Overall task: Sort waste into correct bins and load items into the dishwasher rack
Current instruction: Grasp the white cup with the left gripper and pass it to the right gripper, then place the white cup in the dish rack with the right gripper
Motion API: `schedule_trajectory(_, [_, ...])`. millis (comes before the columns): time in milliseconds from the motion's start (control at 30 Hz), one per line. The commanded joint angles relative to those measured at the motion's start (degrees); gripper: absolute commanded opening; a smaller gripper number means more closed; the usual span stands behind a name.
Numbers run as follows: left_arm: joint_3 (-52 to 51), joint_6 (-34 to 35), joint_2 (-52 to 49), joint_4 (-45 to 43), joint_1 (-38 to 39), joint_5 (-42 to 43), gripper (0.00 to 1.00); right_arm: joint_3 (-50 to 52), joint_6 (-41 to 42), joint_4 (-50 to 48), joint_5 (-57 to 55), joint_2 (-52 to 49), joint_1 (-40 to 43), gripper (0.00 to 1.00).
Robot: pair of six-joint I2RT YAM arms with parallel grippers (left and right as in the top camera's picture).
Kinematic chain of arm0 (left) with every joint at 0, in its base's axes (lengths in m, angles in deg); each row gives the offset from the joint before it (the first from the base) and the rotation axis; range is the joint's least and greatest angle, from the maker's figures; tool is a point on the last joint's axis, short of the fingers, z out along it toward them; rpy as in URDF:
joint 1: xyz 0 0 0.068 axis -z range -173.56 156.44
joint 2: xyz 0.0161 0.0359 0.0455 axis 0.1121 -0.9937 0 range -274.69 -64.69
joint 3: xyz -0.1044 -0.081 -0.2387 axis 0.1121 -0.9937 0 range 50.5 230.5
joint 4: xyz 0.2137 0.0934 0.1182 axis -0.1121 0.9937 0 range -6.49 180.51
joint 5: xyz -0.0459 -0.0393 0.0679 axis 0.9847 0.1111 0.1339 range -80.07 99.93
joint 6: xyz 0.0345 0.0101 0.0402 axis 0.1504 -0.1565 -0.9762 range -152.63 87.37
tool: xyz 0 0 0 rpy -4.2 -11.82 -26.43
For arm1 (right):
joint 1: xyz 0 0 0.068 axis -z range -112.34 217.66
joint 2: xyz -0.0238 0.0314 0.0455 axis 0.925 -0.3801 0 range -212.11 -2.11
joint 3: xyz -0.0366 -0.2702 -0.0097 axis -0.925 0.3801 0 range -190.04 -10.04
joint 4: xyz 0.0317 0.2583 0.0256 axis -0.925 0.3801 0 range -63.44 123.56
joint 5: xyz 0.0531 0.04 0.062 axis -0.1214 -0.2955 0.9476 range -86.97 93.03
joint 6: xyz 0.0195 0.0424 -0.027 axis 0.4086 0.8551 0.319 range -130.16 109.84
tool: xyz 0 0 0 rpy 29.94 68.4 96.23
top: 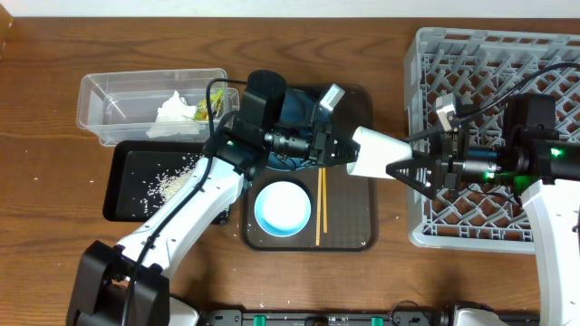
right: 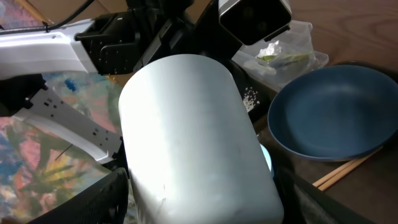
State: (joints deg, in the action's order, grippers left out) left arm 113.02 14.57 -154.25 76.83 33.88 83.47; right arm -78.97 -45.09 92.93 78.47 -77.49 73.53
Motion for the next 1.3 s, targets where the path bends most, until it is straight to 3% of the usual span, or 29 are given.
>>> schedule_trajectory(0, [0.7, 1.2, -0.3, -1.0, 0.0, -0.7, 0.06, 0.1, -0.2, 0.3, 2.8, 0.0, -0.3, 0.72])
schedule_trajectory(433, [0.7, 4.2, -0.3, -5.0, 0.0, -0.5, 0.06, 0.1, -0.3, -0.5, 2.6, 0.0, -2.1, 0.71])
schedule_trajectory(500, [0.7, 4.1, -0.3, -5.0, 0.0, -0.5, 0.06, 0.1, -0.3, -0.7, 2.6, 0.0, -2.1, 0.67])
schedule_trajectory(600, [0.7, 4.1, -0.3, -4.7, 0.0, -0.5, 0.07, 0.1, -0.3, -1.2, 2.3, 0.0, -2.1, 0.52])
schedule_trajectory(733, [0.7, 0.4, -0.3, -3.3, 0.0, -0.6, 0.16, 0.1, -0.2, -1.2, -0.7, 0.0, -2.1, 0.41])
schedule_trajectory(867, [0.7, -10.5, -0.3, 4.7, 0.0, -3.0, 0.27, 0.1, 2.9, -1.2, -9.5, 0.0, -2.1, 0.34])
schedule_trajectory(1000, [0.7, -21.5, -0.3, 21.7, -0.4, -17.9, 0.34, 0.0, 9.4, -1.3, -21.9, 0.1, -2.0, 0.15])
schedule_trajectory(1133, [0.7, -26.3, 0.2, 35.5, -2.9, -32.4, 0.38, -1.4, 21.2, -1.2, -38.5, 0.1, -0.1, 0.04])
schedule_trajectory(1267, [0.7, -29.9, 2.9, 44.0, -7.7, -37.6, 0.39, -5.9, 29.1, -0.3, -52.2, 0.1, 3.5, 0.01])
